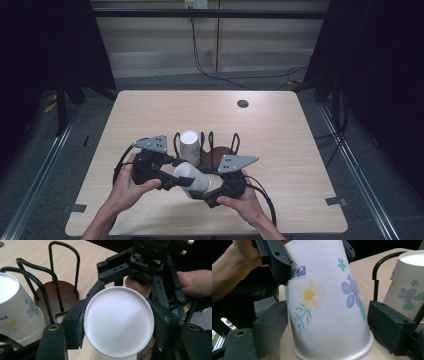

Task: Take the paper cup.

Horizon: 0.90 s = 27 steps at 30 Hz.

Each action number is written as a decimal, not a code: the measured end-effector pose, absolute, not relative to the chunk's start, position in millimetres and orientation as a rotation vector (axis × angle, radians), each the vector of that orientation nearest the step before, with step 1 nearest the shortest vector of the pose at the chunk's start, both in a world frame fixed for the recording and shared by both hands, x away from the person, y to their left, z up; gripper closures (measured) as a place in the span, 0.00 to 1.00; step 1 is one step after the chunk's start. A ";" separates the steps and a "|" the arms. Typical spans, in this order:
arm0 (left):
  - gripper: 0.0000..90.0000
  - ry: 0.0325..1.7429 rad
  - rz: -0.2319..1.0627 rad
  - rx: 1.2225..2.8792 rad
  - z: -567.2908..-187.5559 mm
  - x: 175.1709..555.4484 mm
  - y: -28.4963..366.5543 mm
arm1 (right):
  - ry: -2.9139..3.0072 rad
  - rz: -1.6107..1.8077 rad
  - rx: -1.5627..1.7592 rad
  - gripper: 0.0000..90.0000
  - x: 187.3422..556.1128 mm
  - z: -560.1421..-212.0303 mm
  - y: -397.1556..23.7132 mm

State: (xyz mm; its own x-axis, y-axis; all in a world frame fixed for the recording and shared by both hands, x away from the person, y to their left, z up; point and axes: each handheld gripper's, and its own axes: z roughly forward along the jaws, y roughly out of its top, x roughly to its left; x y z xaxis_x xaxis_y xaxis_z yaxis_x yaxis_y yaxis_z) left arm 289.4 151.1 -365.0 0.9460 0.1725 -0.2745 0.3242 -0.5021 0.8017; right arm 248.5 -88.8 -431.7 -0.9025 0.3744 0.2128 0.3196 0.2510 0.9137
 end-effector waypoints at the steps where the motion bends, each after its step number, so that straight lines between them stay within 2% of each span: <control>1: 0.41 0.352 -0.206 2.103 -364.9 289.4 151.1 | 2.450 1.765 0.677 0.19 248.8 -433.0 -87.3; 7: 0.41 0.350 -0.195 2.107 -365.7 288.8 150.7 | 2.466 1.749 0.665 0.23 248.9 -438.6 -83.8; 22: 0.40 0.389 -0.287 2.046 -373.1 297.4 157.9 | 2.432 1.756 0.657 0.27 247.1 -436.5 -88.0; 27: 0.37 0.388 -0.265 2.047 -373.9 297.3 158.2 | 2.440 1.754 0.665 0.28 247.3 -435.8 -90.1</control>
State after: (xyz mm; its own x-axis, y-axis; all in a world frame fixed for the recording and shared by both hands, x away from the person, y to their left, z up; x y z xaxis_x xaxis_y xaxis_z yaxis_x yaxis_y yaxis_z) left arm 297.3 158.2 -373.9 0.9247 0.1625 -0.3443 0.3799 -0.4538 0.8061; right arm 247.3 -90.1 -435.8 -0.9047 0.3786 0.1953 0.3058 0.2578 0.9165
